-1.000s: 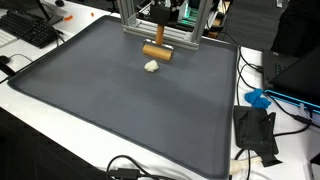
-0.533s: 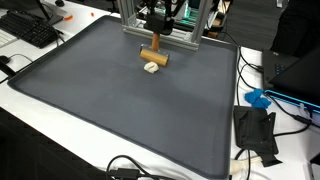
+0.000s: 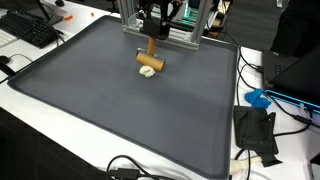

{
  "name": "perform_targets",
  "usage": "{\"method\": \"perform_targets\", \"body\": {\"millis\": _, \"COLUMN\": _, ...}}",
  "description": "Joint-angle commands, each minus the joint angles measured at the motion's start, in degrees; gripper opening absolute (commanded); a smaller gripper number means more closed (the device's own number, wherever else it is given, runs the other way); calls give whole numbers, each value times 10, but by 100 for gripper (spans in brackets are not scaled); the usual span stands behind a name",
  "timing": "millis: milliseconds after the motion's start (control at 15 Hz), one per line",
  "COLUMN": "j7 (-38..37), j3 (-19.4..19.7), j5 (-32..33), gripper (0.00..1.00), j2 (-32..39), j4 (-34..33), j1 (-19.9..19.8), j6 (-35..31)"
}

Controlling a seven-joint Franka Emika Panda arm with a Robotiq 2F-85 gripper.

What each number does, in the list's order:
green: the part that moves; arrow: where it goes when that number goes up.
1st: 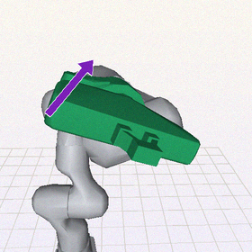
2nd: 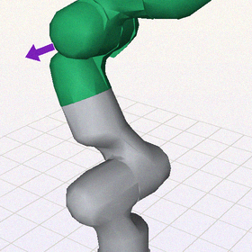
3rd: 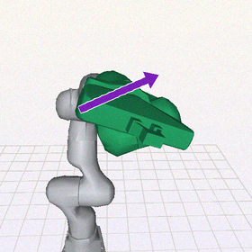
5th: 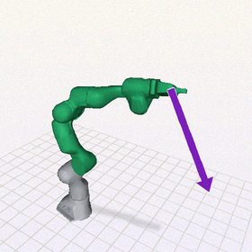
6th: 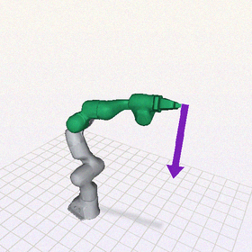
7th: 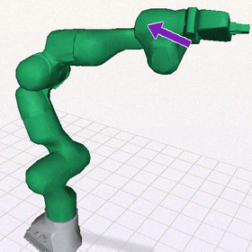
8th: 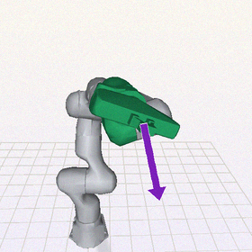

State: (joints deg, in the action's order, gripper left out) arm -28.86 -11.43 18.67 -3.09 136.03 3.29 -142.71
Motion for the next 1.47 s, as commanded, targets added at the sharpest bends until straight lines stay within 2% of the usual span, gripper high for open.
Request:
{"method": "perform_targets", "body": {"millis": 0, "j7": -43, "j3": 12, "j5": 33, "gripper": 23, "j2": 21, "j4": -14, "j1": 6, "j6": -18}}
{"method": "perform_targets", "body": {"millis": 400, "j7": -90, "j3": 28, "j5": 56, "gripper": 23, "j2": 49, "j4": -24, "j1": 12, "j6": -26}}
{"method": "perform_targets", "body": {"millis": 733, "j7": -73, "j3": 34, "j5": 28, "gripper": 23, "j2": 46, "j4": -27, "j1": 18, "j6": 9}}
{"method": "perform_targets", "body": {"millis": 1400, "j7": -83, "j3": 38, "j5": 51, "gripper": 23, "j2": 29, "j4": -56, "j1": 23, "j6": -9}}
